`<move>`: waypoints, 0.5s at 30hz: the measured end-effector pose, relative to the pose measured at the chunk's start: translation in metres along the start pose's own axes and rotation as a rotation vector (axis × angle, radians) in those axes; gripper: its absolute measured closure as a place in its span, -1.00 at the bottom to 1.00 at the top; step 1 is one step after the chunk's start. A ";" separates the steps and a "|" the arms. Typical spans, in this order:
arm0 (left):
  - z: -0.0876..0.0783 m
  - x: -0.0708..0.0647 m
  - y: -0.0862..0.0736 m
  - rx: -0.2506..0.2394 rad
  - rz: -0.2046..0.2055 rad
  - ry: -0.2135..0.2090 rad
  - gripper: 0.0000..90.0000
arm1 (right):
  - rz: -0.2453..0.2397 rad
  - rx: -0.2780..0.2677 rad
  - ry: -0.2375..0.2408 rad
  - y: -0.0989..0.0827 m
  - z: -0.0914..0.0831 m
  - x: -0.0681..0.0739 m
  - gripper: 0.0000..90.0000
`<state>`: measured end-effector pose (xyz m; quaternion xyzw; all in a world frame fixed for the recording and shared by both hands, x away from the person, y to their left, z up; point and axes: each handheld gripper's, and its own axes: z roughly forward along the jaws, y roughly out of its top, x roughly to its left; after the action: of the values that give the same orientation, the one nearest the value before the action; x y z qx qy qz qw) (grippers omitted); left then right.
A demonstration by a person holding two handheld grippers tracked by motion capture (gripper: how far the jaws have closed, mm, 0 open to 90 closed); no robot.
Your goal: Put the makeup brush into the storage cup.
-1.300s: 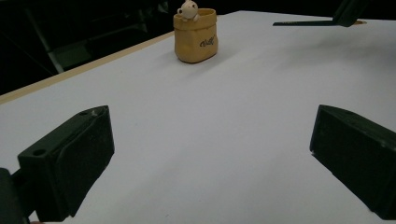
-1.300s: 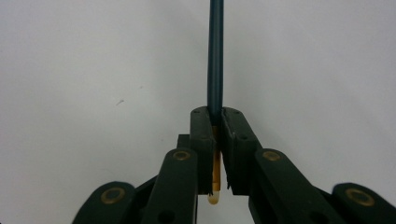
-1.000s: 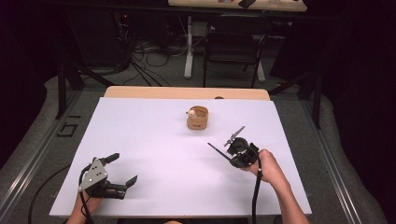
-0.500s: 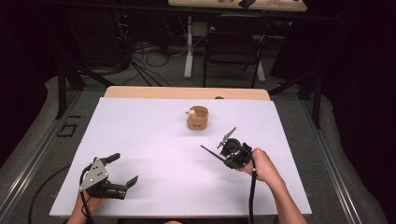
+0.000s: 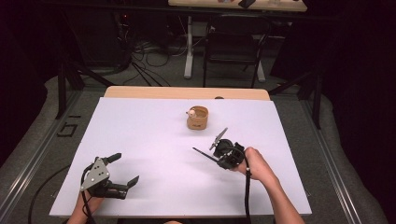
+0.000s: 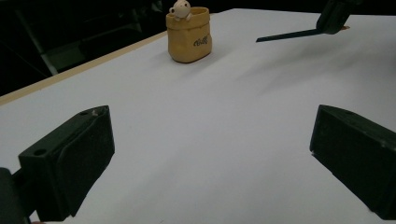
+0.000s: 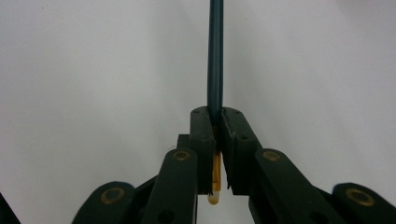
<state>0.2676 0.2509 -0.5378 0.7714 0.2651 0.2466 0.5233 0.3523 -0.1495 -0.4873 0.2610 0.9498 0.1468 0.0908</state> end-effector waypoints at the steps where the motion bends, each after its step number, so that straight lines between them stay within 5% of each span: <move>1: 0.000 0.000 0.000 0.000 0.000 -0.001 -1.00 | -0.012 0.012 -0.003 0.002 0.000 0.001 0.86; 15: 0.003 -0.001 0.002 0.011 0.008 -0.016 -1.00 | -0.082 -0.018 0.028 0.013 0.001 0.010 0.86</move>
<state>0.2694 0.2476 -0.5374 0.7772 0.2593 0.2411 0.5201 0.3503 -0.1340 -0.4847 0.2191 0.9595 0.1549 0.0859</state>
